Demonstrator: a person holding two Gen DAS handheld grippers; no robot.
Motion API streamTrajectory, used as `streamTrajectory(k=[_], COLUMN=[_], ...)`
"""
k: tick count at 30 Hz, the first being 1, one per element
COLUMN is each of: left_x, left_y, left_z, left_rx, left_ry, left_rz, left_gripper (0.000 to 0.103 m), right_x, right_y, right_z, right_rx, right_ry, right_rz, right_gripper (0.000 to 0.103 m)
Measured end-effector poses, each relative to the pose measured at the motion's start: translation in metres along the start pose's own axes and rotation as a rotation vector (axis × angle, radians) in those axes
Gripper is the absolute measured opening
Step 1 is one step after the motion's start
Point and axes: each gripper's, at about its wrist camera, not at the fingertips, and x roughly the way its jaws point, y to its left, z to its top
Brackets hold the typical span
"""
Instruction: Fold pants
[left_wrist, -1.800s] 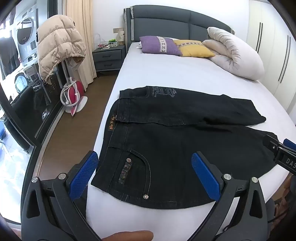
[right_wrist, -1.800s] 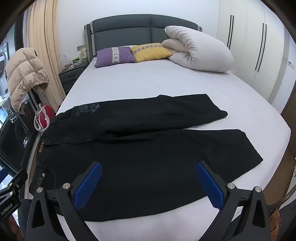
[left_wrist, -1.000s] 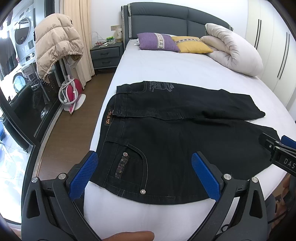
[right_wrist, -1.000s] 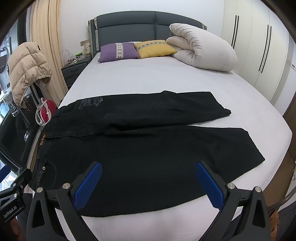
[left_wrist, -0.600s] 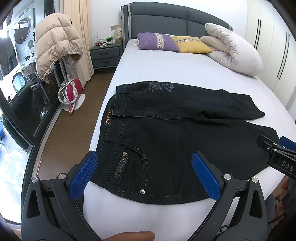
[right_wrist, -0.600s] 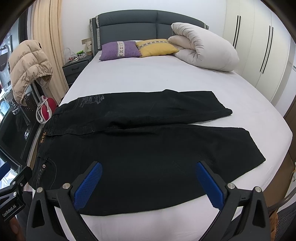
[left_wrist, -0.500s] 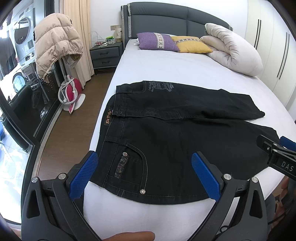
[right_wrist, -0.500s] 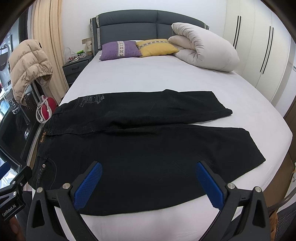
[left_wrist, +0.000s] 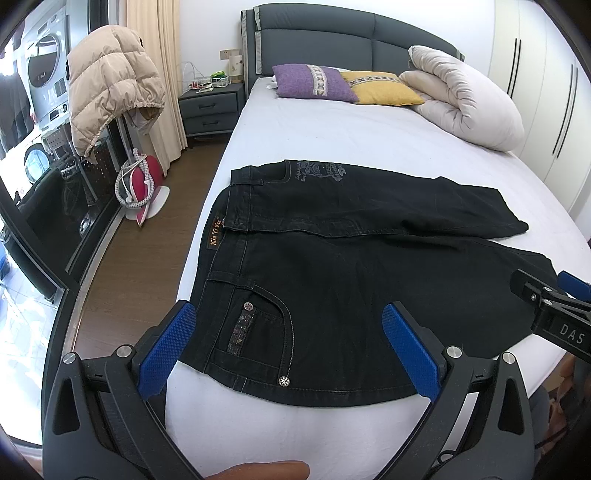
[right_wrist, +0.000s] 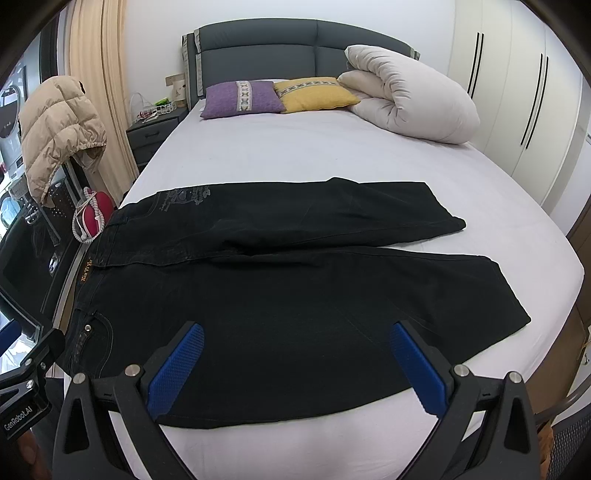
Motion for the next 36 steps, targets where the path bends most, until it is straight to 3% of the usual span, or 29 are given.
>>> streamTrajectory(k=[36], left_x=[0.0022], left_y=[-0.0054], left_z=[-0.0065], left_rx=[0.015], left_ry=[-0.003], left_rz=[0.005], left_gripper=[0.103], right_x=[0.0030], right_y=[0.0060], right_z=[-0.0031], right_rx=[-0.006], right_ry=[0.007], right_rz=[0.003], right_gripper=[0.103])
